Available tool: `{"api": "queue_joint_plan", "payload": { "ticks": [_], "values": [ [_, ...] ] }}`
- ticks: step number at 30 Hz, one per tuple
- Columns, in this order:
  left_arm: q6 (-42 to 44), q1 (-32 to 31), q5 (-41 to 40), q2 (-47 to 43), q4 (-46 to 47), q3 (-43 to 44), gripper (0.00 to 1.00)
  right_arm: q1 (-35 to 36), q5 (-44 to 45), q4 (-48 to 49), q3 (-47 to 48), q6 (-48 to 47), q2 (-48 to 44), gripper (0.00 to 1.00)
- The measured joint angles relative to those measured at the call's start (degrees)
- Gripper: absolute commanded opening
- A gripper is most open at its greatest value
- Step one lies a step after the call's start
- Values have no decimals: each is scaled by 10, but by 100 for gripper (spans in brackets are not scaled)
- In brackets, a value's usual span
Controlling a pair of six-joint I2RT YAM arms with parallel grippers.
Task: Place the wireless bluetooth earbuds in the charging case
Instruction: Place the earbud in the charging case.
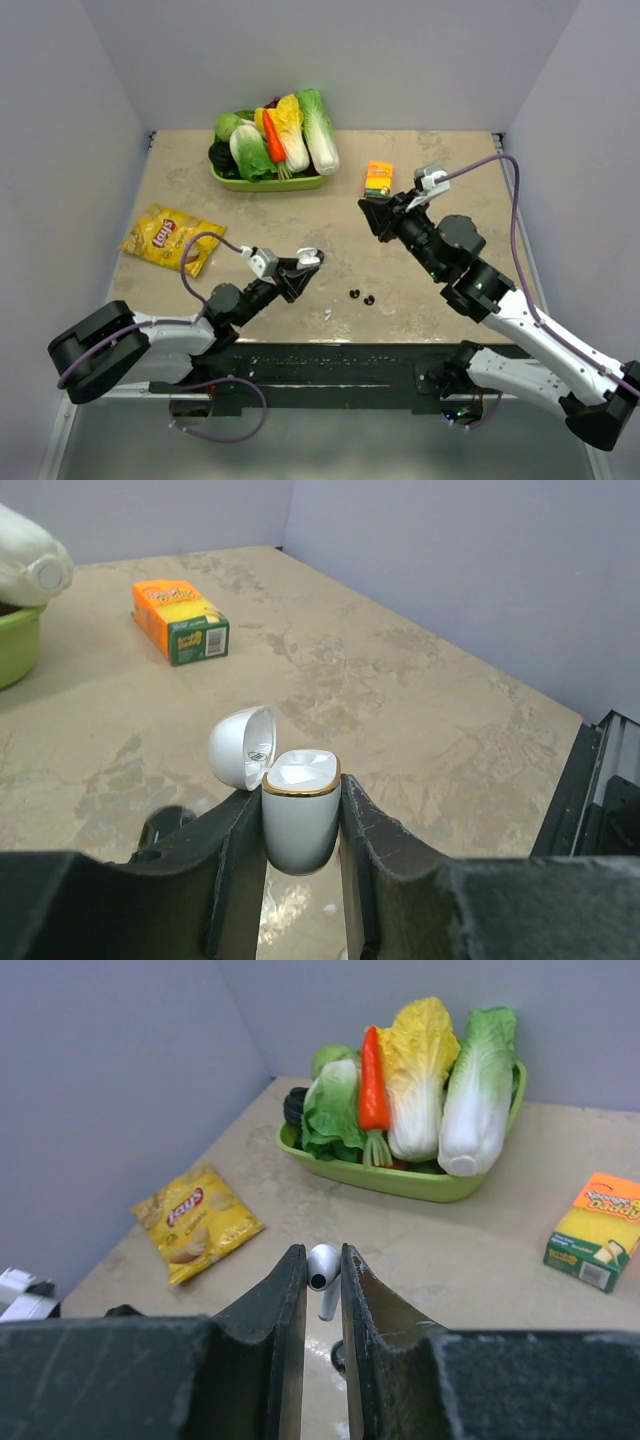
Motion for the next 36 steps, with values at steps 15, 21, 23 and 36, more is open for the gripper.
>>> {"api": "queue_joint_plan", "payload": {
  "ticks": [15,21,23,36],
  "values": [
    [74,-3,96,142,3,174,0,12,-103,88,3,-9,-42,0],
    [85,-3,123,159,2,239,0,12,-121,139,-5,-6,-34,0],
    [85,-3,129,159,3,258,0,12,-122,151,-12,-7,-34,0],
    [88,-3,159,159,6,305,0,12,-177,209,-45,-10,-47,0]
  ]
}}
